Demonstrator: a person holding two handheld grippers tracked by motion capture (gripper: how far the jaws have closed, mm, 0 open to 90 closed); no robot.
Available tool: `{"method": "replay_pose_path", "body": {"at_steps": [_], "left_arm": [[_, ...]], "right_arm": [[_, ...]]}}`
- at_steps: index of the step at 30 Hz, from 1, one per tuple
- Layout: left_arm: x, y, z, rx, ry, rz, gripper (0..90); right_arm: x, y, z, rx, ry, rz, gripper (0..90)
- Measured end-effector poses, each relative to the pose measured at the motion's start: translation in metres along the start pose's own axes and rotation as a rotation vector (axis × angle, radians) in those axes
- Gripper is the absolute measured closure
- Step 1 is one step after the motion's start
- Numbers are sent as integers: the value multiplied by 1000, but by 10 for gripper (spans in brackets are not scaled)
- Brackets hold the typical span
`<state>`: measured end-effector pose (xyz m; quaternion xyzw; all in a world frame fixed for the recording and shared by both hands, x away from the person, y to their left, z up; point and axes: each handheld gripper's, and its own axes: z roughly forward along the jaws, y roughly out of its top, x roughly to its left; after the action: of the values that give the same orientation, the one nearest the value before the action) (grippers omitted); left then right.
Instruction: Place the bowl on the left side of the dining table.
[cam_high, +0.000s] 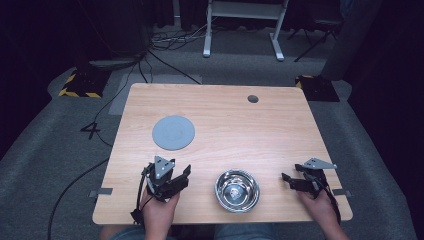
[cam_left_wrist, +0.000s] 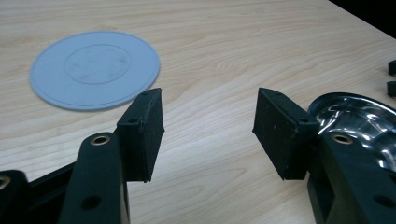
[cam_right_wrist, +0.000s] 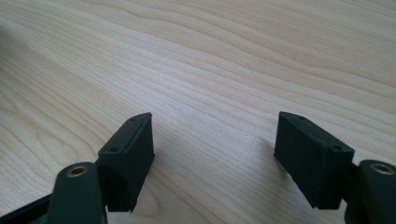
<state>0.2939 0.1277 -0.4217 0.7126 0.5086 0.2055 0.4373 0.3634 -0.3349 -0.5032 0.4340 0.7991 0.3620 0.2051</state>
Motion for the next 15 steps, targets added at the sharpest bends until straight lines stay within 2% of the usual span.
{"method": "replay_pose_path", "body": {"at_steps": [15], "left_arm": [[-35, 12, 24, 75, -81, 59, 436]], "right_arm": [[0, 0, 0, 1, 0, 1, 283]]}}
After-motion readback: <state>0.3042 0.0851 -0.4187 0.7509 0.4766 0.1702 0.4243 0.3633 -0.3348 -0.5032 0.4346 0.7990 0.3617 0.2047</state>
